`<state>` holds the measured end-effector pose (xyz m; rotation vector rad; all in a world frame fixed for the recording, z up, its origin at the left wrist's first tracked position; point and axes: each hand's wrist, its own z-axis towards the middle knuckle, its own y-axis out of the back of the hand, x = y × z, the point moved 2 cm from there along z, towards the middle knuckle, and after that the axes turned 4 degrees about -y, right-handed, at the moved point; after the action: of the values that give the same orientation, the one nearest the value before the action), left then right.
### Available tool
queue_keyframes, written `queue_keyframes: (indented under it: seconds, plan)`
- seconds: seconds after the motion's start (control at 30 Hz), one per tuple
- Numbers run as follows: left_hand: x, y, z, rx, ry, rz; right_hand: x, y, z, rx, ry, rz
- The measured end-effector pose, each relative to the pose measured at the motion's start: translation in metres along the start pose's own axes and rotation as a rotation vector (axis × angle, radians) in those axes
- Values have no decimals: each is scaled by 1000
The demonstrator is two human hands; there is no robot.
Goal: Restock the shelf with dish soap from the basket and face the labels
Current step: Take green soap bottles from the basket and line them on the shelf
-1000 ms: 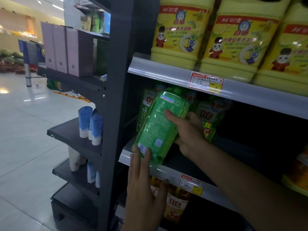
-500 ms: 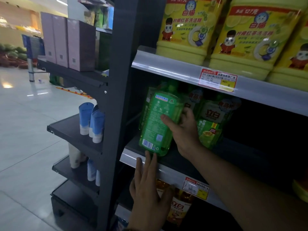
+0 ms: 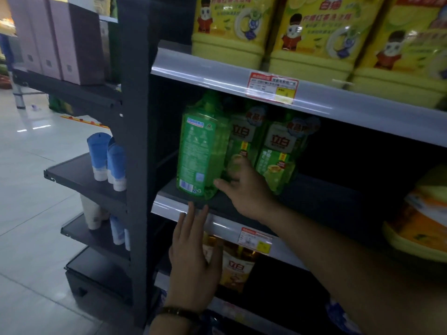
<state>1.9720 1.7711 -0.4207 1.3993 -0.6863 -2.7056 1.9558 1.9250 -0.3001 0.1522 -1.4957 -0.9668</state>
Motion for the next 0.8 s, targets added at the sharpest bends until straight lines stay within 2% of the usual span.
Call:
queue_keyframes:
  seconds: [0.13,0.23,0.4,0.5,0.6,0.7,0.8]
  plan:
    - [-27,14,-21,69,-50,-189,-24,34,-67,34,-7,-7]
    - [-49,9,-41,252,60,-250,-48,65,-124,21,40,-51]
    - [-75,-22,-114,659,113,-98,-107,97,-223,7,3,-127]
    - [-84,-42,-163,908,180,8,-160,99,-278,23,-98,-109]
    - [-76,-67,-207,1059,205,130,-217,89,-330,56,-245,-104]
    - [-56,-86,-241,1129,219,282,-273,60,-378,98,-466,-103]
    - [-39,-104,-265,1310,190,471,-323,9,-423,169,-717,-27]
